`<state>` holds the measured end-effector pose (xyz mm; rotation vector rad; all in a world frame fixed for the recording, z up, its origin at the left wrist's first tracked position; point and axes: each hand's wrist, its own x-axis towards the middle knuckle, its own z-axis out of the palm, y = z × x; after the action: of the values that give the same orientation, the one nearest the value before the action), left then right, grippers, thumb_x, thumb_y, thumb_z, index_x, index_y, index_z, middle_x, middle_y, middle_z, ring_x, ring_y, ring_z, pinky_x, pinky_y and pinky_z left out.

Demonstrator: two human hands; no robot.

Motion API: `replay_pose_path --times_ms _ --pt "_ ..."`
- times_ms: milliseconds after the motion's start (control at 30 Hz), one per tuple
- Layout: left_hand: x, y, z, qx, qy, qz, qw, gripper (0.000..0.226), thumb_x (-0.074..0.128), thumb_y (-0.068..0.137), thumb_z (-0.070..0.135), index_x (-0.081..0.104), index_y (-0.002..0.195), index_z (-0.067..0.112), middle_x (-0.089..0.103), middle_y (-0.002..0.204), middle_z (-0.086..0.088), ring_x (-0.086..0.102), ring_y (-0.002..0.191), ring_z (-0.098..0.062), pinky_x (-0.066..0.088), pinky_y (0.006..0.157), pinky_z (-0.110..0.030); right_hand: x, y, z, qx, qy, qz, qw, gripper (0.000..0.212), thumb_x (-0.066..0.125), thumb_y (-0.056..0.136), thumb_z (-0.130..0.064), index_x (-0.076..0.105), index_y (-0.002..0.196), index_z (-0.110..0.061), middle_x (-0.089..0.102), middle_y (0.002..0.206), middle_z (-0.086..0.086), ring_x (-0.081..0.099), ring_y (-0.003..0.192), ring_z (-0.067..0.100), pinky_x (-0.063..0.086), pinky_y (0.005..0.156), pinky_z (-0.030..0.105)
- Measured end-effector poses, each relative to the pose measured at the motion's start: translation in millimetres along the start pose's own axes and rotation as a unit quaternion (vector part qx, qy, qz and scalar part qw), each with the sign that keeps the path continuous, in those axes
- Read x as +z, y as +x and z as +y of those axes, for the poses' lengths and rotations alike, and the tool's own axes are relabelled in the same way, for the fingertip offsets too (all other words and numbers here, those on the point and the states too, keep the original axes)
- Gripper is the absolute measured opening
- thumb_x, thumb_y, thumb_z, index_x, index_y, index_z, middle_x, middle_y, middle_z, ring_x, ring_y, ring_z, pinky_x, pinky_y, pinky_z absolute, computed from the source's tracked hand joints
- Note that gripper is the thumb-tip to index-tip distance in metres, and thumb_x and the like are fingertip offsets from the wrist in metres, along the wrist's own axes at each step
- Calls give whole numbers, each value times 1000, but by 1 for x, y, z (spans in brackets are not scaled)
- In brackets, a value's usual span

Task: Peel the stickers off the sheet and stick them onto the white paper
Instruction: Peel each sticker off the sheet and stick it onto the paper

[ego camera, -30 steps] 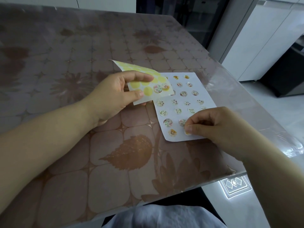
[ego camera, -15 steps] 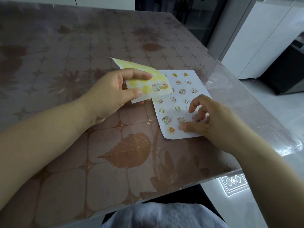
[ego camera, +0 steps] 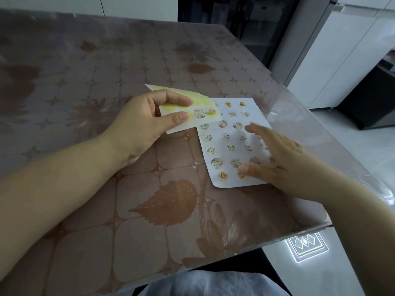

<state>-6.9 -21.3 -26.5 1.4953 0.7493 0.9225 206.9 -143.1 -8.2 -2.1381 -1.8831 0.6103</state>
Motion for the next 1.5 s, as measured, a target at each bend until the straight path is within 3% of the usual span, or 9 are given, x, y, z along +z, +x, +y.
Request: replay_pose_path --times_ms 200,300,433,667,900,1133,1300,1400,1500 --pt "-1 1 1 8 19 -12 1000 31 60 85 -5 66 103 20 68 113 0 67 104 -10 53 86 -17 3 25 2 -57 -82 -16 995 101 35 58 -79 10 146 -36 12 154 -17 5 142 4 -6 114 34" --pt "-1 1 0 4 12 -18 1000 34 57 88 -5 66 108 21 67 119 -2 64 110 -13 51 93 -22 -2 35 -10 -128 -73 57 987 78 40 69 -82 36 135 -40 28 148 -14 21 139 12 6 116 41" --pt "-1 1 1 -17 -6 -28 999 36 54 91 -2 66 111 25 67 121 -1 65 109 -16 53 91 -26 -1 53 -36 -205 10 188 960 38 55 82 -52 59 113 -31 50 117 -12 48 112 14 36 102 40" --pt "0 0 1 -37 -55 -41 997 39 48 92 -7 60 123 15 67 118 -13 66 107 -21 54 92 -29 29 74 -48 -211 56 324 920 20 65 80 -36 75 92 -25 64 105 -2 50 96 22 44 84 42" --pt "1 1 1 -71 -96 -39 992 31 52 91 -1 64 113 18 72 101 -7 70 88 -14 57 79 -24 35 70 -46 -216 57 379 898 16 67 79 -34 76 88 -24 67 94 -7 46 90 11 31 89 27" --pt "2 0 2 -77 -90 -17 993 27 57 87 -2 64 108 13 72 99 -8 72 80 -15 58 70 -22 33 65 -48 -243 48 371 895 10 66 80 -30 72 79 -22 69 87 -8 49 90 10 24 91 16" --pt "0 0 -1 -52 0 -3 999 26 63 86 1 67 103 21 68 115 -3 69 96 -13 55 82 -23 31 62 -48 -290 47 333 896 2 68 81 -23 70 80 -24 67 91 -15 51 94 9 25 92 14" --pt "-1 0 -2 -34 62 5 997 30 66 86 4 68 105 27 67 116 3 66 105 -14 52 94 -32 15 54 -51 -218 175 267 922 4 70 80 -28 68 77 -29 66 84 -20 55 88 1 37 84 10" --pt "-3 1 -3 -22 81 11 996 36 65 86 3 66 112 28 65 120 6 64 109 -15 49 99 -40 -13 40 -35 -114 249 166 947 4 75 74 -28 70 75 -27 72 77 -10 66 76 7 51 76 21"
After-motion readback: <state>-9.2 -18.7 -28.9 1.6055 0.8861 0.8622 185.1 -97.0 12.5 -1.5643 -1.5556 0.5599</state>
